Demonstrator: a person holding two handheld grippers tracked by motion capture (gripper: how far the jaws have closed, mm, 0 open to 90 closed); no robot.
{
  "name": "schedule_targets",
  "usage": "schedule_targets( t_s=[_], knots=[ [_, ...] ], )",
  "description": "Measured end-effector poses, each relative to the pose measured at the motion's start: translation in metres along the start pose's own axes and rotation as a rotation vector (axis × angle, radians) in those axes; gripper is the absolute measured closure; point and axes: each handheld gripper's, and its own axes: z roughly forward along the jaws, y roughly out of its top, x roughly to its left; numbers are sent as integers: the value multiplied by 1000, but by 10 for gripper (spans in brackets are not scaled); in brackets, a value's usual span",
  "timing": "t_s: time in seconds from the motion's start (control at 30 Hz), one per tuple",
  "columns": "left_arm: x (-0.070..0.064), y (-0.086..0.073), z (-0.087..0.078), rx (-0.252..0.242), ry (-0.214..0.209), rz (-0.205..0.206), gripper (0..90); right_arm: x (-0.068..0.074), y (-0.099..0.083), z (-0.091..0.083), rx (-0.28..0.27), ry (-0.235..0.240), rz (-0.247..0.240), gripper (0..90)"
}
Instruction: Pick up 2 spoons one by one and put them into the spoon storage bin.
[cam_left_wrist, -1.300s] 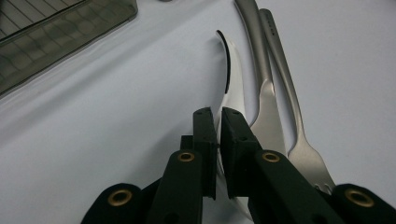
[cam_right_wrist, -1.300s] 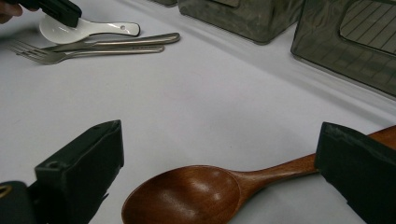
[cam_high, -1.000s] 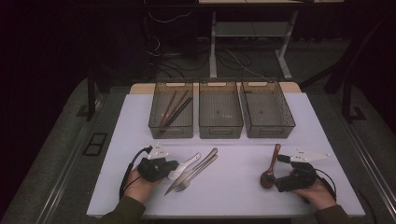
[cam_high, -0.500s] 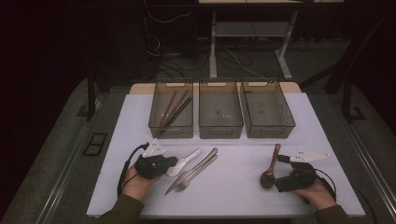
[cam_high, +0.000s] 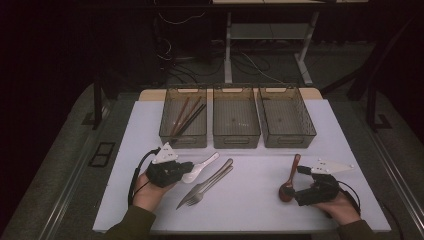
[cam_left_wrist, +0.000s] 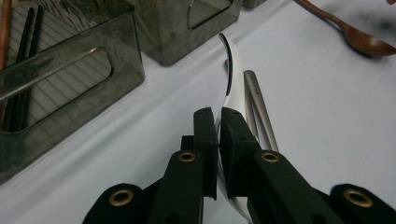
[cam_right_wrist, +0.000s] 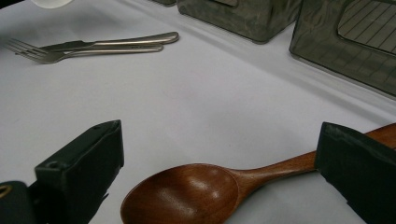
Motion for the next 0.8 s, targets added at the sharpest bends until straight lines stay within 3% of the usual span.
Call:
schedule_targets(
  t_s=[0.47,0.8],
  knots=[
    [4,23,6,-52,-3,6,852,0,0,0,-1,-2,4,13],
    [9,50,25,-77,-3,31,853,0,0,-1,-2,-4,3,13]
  ],
)
